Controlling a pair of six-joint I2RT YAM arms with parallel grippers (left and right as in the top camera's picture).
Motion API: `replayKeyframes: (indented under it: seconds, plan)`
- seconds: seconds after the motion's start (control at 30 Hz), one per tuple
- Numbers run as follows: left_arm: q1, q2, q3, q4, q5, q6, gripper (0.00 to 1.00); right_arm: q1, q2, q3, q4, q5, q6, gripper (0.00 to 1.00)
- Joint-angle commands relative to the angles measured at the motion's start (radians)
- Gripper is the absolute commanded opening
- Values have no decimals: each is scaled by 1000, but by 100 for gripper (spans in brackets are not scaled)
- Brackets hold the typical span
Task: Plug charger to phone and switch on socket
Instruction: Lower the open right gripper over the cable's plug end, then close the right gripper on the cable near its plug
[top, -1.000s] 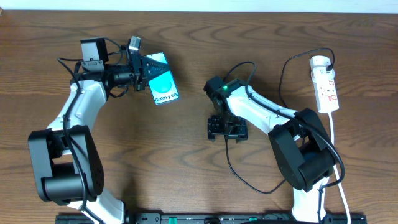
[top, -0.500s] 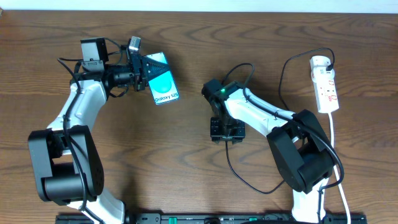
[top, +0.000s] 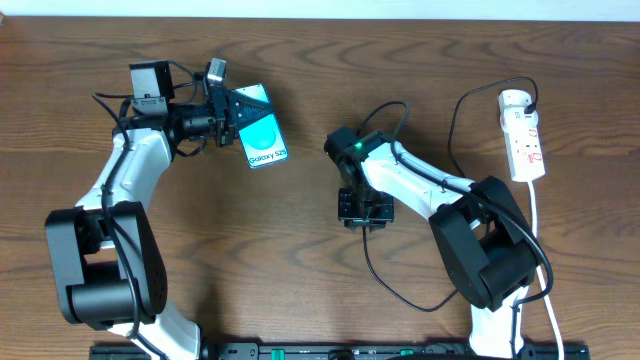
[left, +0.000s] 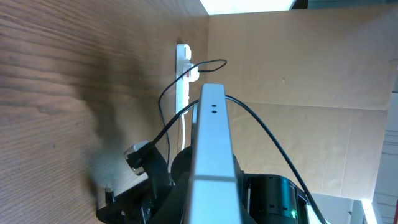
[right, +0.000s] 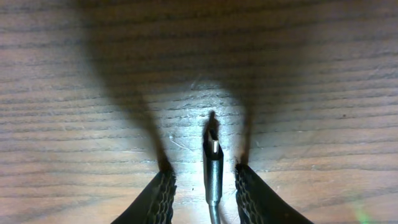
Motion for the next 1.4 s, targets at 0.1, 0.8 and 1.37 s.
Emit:
replayKeyframes:
  seconds: [0.1, 0.8, 1.37]
  plan:
    - [4, -5, -2, 1, 32, 11, 8, 7, 8, -21, 20, 0, -1, 28]
    - [4, -5, -2, -89, -20, 74, 7, 7, 8, -21, 45, 58, 2, 29]
    - [4, -5, -2, -89, -19, 73, 7, 18, 8, -21, 39, 51, 6, 10]
